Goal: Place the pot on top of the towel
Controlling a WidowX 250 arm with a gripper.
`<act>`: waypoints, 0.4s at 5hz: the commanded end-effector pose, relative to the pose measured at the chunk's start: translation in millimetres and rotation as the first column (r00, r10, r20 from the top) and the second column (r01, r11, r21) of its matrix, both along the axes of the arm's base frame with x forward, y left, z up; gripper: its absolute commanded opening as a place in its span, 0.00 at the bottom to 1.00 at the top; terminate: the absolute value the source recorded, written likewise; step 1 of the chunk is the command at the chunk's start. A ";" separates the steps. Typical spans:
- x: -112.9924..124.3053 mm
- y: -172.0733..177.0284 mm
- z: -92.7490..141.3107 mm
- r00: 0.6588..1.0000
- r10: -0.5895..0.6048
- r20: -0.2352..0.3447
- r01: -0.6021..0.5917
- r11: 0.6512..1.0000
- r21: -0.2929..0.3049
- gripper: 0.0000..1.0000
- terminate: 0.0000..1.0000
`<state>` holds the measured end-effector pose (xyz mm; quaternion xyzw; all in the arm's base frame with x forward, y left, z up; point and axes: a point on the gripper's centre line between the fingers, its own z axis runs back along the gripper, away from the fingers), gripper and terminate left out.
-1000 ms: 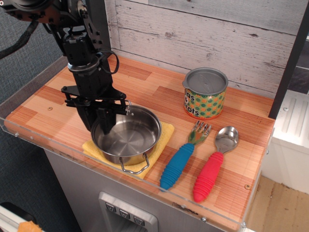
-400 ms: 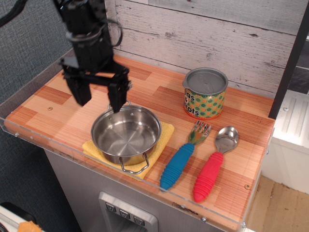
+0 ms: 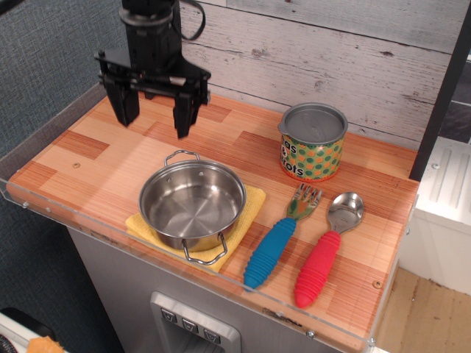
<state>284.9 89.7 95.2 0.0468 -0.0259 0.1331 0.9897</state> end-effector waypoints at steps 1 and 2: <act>2.9 29.2 19.2 0.991 0.129 0.031 -0.130 0.991 0.040 1.00 0.00; 2.1 45.7 17.9 0.991 0.129 0.036 -0.130 0.991 0.044 1.00 0.00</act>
